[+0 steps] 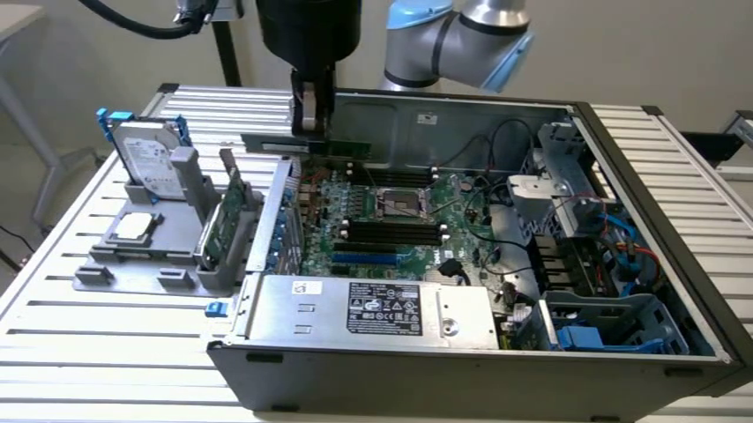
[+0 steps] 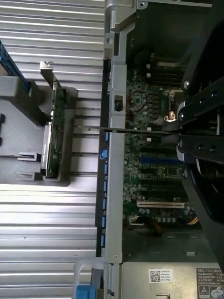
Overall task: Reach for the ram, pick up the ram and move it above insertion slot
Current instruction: 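Pick up the ram and move it above insertion slot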
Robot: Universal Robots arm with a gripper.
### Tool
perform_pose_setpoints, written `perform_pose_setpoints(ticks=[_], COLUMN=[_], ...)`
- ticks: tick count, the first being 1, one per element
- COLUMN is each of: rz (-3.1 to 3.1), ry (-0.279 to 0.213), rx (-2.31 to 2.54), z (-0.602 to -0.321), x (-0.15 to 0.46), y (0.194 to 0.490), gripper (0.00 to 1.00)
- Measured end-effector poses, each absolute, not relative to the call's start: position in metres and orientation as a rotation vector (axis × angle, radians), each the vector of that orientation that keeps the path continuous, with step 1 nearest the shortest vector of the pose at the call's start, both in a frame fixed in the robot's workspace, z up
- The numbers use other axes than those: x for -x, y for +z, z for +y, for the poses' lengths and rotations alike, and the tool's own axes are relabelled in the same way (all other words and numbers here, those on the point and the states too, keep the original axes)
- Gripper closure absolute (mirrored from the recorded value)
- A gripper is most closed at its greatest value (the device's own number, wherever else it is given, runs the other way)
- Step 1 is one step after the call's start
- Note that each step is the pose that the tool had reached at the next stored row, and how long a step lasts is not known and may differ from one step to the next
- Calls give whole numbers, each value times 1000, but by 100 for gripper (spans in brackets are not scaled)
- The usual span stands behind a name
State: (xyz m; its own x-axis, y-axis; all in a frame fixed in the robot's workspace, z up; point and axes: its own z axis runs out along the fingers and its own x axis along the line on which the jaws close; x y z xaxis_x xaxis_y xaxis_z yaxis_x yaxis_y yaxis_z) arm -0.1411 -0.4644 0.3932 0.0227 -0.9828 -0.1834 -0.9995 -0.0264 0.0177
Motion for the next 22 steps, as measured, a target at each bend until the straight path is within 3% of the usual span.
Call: perform_pose_setpoints(ticks=[11,22], rz=[2103,2103], ry=[227,227], rx=[2156,2155], z=[-457,-426], x=[91,59], y=[387,375], gripper=[86,86])
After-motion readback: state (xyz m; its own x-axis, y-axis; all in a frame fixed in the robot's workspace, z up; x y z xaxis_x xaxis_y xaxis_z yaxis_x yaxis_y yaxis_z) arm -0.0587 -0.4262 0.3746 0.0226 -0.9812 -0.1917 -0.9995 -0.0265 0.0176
